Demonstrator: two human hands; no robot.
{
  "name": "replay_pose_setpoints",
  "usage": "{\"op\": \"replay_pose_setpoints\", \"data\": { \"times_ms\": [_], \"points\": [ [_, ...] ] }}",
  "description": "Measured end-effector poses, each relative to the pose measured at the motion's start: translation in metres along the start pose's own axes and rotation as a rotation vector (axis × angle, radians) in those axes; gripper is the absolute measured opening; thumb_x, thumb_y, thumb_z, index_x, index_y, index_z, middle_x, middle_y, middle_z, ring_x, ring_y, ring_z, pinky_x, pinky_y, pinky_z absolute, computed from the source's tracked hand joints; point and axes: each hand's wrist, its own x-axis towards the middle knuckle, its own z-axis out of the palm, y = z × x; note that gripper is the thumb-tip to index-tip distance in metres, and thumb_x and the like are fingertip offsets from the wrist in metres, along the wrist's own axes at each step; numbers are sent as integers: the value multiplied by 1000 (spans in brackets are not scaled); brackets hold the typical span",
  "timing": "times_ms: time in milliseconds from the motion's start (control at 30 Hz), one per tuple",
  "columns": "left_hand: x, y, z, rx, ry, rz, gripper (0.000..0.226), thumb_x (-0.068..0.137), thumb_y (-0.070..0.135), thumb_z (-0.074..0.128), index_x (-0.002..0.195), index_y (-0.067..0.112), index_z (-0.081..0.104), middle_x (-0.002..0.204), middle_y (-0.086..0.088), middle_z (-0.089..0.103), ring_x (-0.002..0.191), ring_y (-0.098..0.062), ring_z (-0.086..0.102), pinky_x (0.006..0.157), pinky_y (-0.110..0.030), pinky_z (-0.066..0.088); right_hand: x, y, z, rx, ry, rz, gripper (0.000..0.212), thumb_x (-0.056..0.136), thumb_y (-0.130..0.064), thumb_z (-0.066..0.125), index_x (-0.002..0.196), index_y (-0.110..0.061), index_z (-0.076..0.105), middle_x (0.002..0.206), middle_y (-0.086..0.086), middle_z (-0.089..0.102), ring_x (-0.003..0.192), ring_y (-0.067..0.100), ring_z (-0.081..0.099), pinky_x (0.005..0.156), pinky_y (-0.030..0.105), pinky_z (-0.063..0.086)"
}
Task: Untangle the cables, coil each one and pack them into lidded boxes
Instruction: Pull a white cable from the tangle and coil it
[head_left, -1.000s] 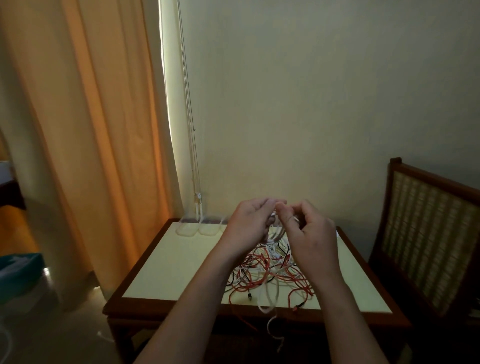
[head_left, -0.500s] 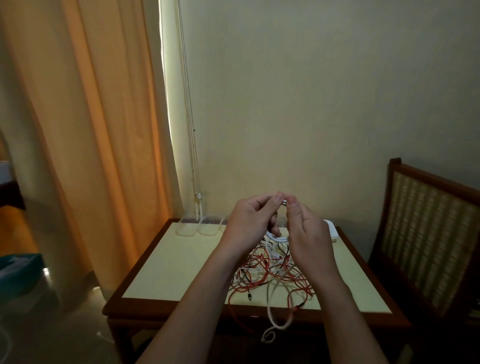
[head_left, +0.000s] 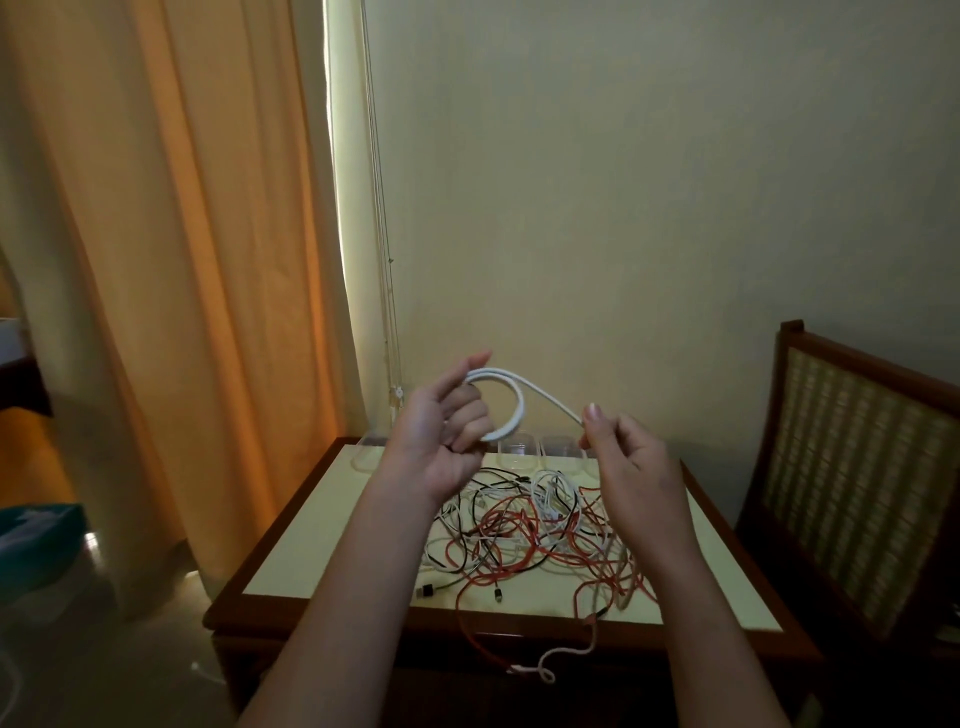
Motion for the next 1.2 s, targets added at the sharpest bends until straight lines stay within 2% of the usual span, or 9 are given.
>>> {"op": "replay_pose_setpoints", "data": {
  "times_ms": [133,267,500,667,767,867,933,1100,1200],
  "points": [
    [0,21,-7,-131,87,96,29,99,15,41,103,2,67,47,8,25,31,-5,19,31,-18,13,4,11,-6,-19,-2,20,33,99,-47,57,82,-19,63,64,-14,55,55,0,45,60,30,40],
    [5,24,-11,-84,166,212,35,100,9,37,126,2,60,52,7,26,35,-5,21,32,-18,19,6,19,-5,-108,-32,-22,21,98,-39,60,85,-25,65,76,-11,61,67,0,51,61,28,40],
    [4,-1,-6,605,291,551,27,105,11,45,126,9,62,62,4,54,55,-9,53,49,-20,40,3,22,4,-400,-9,-188,24,99,-30,61,77,-22,67,59,-13,55,64,3,52,54,14,31],
    [-2,-24,5,994,175,590,27,107,16,43,129,20,58,84,-7,68,69,-7,70,63,-21,56,1,16,7,-403,-56,-283,29,101,-33,56,73,-29,57,59,-18,51,64,0,50,58,23,33],
    [-1,-36,4,1229,116,581,29,106,19,45,131,21,59,85,-6,71,71,-11,72,69,-28,59,2,16,8,-374,-31,-321,39,103,-35,53,69,-18,57,56,-11,49,60,7,49,58,30,33],
    [3,-41,-1,1426,39,464,27,105,25,49,126,26,66,77,0,70,57,-12,63,60,-30,52,4,13,7,-313,14,-350,46,102,-42,46,69,-12,58,54,-5,49,60,13,51,53,19,31],
    [3,-43,-1,1411,-32,354,25,104,25,50,117,23,72,64,2,61,53,-9,50,57,-25,40,4,10,6,-262,27,-351,49,103,-43,45,70,-10,59,55,-2,51,60,15,51,51,17,30],
    [-5,-40,10,915,-107,75,19,102,20,54,97,11,70,53,7,31,46,-8,23,48,-23,17,0,3,6,-147,47,-208,39,99,-52,49,78,-20,56,65,-1,57,57,8,48,50,17,34],
    [-6,-37,12,758,-152,15,20,95,20,62,104,3,69,54,7,24,43,-6,18,42,-19,15,-2,0,7,-103,-5,-111,42,98,-59,41,92,-21,58,77,-2,62,64,1,53,53,16,39]
  ]
}}
